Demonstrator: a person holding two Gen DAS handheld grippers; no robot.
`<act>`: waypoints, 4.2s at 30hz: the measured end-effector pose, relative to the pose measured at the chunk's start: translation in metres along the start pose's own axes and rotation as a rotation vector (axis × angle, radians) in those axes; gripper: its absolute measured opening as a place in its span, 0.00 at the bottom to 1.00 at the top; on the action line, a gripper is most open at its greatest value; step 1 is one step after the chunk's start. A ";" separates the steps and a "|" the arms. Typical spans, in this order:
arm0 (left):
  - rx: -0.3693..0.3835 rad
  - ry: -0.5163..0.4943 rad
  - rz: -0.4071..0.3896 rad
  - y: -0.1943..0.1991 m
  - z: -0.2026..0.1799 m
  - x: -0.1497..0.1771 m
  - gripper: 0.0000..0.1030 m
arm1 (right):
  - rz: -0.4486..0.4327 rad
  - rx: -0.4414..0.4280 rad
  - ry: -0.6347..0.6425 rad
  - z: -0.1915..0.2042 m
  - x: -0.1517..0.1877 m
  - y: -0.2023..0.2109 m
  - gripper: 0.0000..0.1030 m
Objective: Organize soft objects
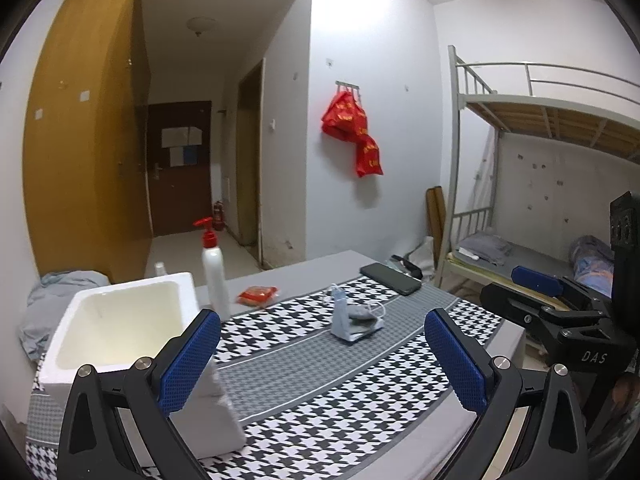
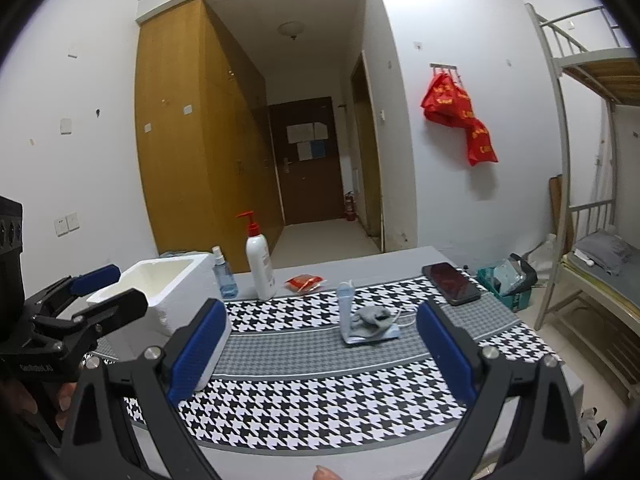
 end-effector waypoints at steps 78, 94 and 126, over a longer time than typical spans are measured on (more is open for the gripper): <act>-0.069 0.072 0.369 -0.238 -0.019 0.093 0.94 | 0.298 -0.011 -0.116 -0.124 0.078 -0.133 0.95; -0.049 0.095 0.411 -0.266 -0.012 0.111 0.62 | 0.340 -0.055 -0.133 -0.114 0.089 -0.154 0.95; 0.129 0.118 0.431 -0.215 -0.013 0.132 0.06 | 0.418 -0.050 -0.076 -0.102 0.094 -0.170 0.95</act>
Point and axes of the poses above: each gripper's, at about its wrist camera, not at the fingertips, and y roughly against the way its jaws point, z to its left, x to its underside, the point moved 7 cm from there along -y, roughly the way its jaws point, and after that the axes turned 10 degrees about -z, right-handed, at the moved point
